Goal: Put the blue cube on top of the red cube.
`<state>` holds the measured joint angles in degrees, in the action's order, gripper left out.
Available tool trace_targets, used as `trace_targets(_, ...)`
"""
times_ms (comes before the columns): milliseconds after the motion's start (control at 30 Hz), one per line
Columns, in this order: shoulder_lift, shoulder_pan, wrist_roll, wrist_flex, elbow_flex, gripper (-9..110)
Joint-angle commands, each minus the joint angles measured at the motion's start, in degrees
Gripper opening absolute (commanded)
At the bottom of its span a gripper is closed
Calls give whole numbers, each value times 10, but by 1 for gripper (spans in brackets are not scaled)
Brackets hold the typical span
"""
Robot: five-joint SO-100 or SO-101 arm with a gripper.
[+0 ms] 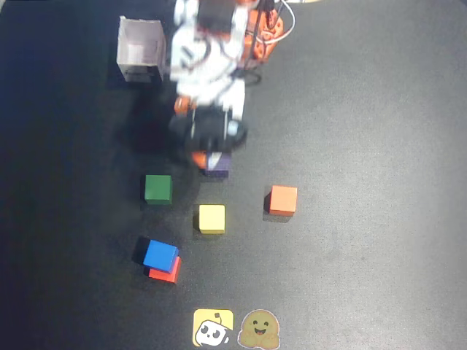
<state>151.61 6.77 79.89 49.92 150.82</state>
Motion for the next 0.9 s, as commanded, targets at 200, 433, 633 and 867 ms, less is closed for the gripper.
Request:
trace_targets(200,256,-62,52,60,123,0)
trace_targets(433,256,-81,58,54,138,0)
trace_targets(633,256,-79,68,105,138,0)
trace_targets(867,256,-75,77,167,138,0)
